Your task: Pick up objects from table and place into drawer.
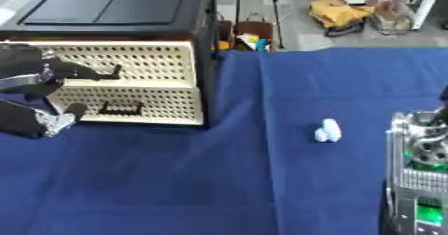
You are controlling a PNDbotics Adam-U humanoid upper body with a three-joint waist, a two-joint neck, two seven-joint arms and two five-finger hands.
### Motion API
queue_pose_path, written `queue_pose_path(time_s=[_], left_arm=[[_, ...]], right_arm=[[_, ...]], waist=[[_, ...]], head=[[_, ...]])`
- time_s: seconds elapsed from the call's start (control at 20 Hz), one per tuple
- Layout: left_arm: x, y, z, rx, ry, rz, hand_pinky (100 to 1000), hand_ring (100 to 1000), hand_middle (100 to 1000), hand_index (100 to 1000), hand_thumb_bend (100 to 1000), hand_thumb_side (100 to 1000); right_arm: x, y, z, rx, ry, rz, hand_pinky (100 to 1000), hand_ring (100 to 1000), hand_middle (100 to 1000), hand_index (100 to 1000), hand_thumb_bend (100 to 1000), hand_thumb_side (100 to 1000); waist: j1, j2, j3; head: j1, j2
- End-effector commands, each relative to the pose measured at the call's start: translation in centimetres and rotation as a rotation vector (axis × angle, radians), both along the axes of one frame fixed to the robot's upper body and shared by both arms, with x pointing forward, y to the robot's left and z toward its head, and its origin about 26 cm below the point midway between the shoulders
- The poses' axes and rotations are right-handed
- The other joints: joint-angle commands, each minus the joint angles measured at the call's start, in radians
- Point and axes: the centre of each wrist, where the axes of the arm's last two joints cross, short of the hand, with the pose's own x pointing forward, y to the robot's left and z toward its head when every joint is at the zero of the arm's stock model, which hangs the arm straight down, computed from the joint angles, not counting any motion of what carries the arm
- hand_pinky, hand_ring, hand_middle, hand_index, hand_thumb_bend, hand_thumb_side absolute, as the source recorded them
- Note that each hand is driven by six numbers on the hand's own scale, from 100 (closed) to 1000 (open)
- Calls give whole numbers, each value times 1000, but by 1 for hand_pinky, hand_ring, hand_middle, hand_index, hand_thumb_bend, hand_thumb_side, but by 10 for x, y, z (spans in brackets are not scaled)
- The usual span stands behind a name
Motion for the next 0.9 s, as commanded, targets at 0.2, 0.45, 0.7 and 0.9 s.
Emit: queue_pose_path(time_s=[0.2, 0.45, 0.7, 0.9], left_arm=[[-4, 1, 6, -17, -55, 82, 100, 100, 182, 906, 100, 751], [-4, 1, 7, -21, -94, 112, 100, 100, 183, 911, 100, 742], [-4, 0, 8, -34, -119, 123, 100, 100, 178, 936, 100, 746], [-4, -1, 9, -51, -105, 136, 100, 100, 175, 973, 100, 744]], right_arm=[[-4, 0, 7, 9, -35, 9, 686, 721, 589, 731, 100, 1000], [-4, -1, 8, 10, -34, 9, 686, 725, 586, 724, 100, 1000], [-4, 0, 8, 12, -34, 12, 686, 727, 585, 721, 100, 1000], [-4, 0, 9, 10, -34, 14, 686, 728, 584, 720, 100, 1000]], waist=[[1, -13, -2], [0, -9, -4], [-1, -6, -7], [-1, -5, -10]], head=[[5, -10], [5, -12], [7, -14], [10, -18]])
